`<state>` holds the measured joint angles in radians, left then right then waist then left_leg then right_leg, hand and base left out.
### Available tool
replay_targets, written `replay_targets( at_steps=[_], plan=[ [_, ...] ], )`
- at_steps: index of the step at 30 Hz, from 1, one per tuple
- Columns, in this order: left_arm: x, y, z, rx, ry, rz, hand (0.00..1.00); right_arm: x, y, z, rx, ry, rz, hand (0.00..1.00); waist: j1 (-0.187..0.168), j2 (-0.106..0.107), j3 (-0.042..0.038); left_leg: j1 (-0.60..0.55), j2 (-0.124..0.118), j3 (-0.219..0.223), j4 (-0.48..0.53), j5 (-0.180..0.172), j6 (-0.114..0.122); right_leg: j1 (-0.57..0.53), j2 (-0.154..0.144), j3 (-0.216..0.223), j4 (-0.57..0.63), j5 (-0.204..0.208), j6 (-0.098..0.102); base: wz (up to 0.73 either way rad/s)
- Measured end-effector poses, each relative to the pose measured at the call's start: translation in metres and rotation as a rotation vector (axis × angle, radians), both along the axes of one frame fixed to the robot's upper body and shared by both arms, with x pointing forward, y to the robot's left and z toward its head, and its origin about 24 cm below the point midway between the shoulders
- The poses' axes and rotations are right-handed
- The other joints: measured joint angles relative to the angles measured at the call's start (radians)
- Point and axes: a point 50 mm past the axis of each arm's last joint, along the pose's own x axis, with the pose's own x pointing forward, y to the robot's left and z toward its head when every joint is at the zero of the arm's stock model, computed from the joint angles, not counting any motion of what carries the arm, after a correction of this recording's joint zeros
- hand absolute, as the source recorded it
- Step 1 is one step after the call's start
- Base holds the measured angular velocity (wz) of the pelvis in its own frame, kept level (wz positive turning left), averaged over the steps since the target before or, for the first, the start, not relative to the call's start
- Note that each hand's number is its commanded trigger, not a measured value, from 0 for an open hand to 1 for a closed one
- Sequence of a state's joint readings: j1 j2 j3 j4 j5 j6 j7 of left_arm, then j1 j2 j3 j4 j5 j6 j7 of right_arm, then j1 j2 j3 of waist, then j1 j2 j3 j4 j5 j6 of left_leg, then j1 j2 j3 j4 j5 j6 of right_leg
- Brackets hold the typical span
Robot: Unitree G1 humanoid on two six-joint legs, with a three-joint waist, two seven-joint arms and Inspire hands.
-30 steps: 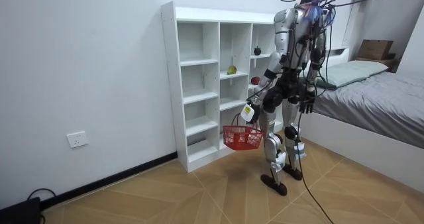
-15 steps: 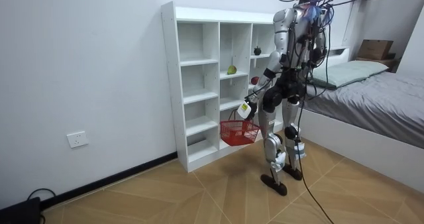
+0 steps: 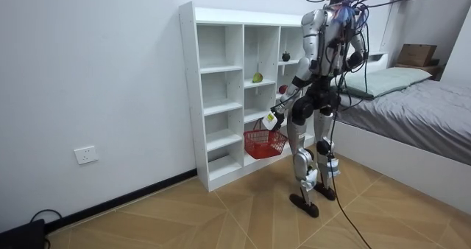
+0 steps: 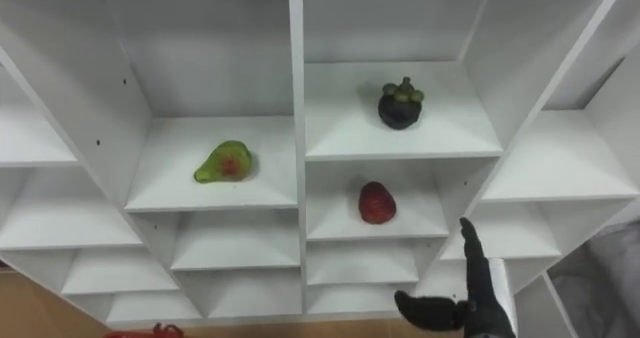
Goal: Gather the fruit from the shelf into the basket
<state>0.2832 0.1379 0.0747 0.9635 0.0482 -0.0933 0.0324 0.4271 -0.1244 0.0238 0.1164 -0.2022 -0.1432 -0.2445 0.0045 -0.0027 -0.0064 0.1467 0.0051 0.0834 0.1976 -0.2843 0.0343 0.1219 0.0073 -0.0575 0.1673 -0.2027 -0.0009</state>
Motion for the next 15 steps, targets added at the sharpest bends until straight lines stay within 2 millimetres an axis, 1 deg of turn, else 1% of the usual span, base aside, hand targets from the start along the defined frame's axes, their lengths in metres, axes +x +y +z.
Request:
replay_targets(
  at_steps=[2, 5, 6, 8, 11, 15],
  plan=[
    [0.000, 0.000, 0.000, -0.005, 0.000, -0.005, 1.00, 0.007, 0.004, 0.014, -0.044, -0.063, 0.035, 0.00, 0.000, 0.002, 0.0001, -0.002, 0.000, 0.005, 0.001, 0.001, 0.001, -0.001, 0.000, 0.000, 0.001, 0.002, 0.000, 0.00],
    [-0.003, -0.001, -0.001, -0.008, 0.016, -0.001, 1.00, 0.016, 0.010, 0.028, -0.124, -0.129, 0.092, 0.00, 0.007, 0.007, 0.0001, -0.001, 0.001, 0.014, -0.001, 0.005, 0.001, -0.005, 0.000, 0.007, 0.001, 0.006, -0.001, -0.07],
    [-0.004, -0.001, -0.002, -0.008, 0.020, 0.000, 1.00, 0.017, 0.011, 0.032, -0.141, -0.145, 0.101, 0.00, 0.007, 0.008, 0.0001, -0.001, 0.001, 0.015, -0.002, 0.006, 0.002, -0.006, 0.000, 0.007, 0.001, 0.007, 0.000, -0.06],
    [-0.006, 0.000, -0.002, -0.006, 0.029, 0.002, 1.00, 0.023, 0.013, 0.044, -0.183, -0.210, 0.108, 0.00, 0.010, 0.012, 0.0001, -0.001, 0.001, 0.021, -0.008, 0.011, 0.002, -0.011, 0.001, 0.015, 0.001, 0.011, -0.001, -0.08],
    [-0.009, 0.000, -0.003, -0.009, 0.045, 0.004, 1.00, 0.025, 0.016, 0.052, -0.189, -0.261, 0.103, 0.00, 0.014, 0.013, -0.0002, -0.002, 0.001, 0.023, -0.017, 0.018, 0.002, -0.018, 0.002, 0.019, 0.001, 0.017, -0.001, -0.08],
    [-0.009, -0.001, -0.005, -0.020, 0.056, 0.002, 1.00, 0.031, 0.020, 0.058, -0.185, -0.308, 0.111, 0.00, 0.014, 0.011, 0.0004, -0.002, 0.001, 0.023, -0.025, 0.019, 0.001, -0.019, 0.003, 0.020, 0.003, 0.019, -0.002, -0.01]
  ],
)
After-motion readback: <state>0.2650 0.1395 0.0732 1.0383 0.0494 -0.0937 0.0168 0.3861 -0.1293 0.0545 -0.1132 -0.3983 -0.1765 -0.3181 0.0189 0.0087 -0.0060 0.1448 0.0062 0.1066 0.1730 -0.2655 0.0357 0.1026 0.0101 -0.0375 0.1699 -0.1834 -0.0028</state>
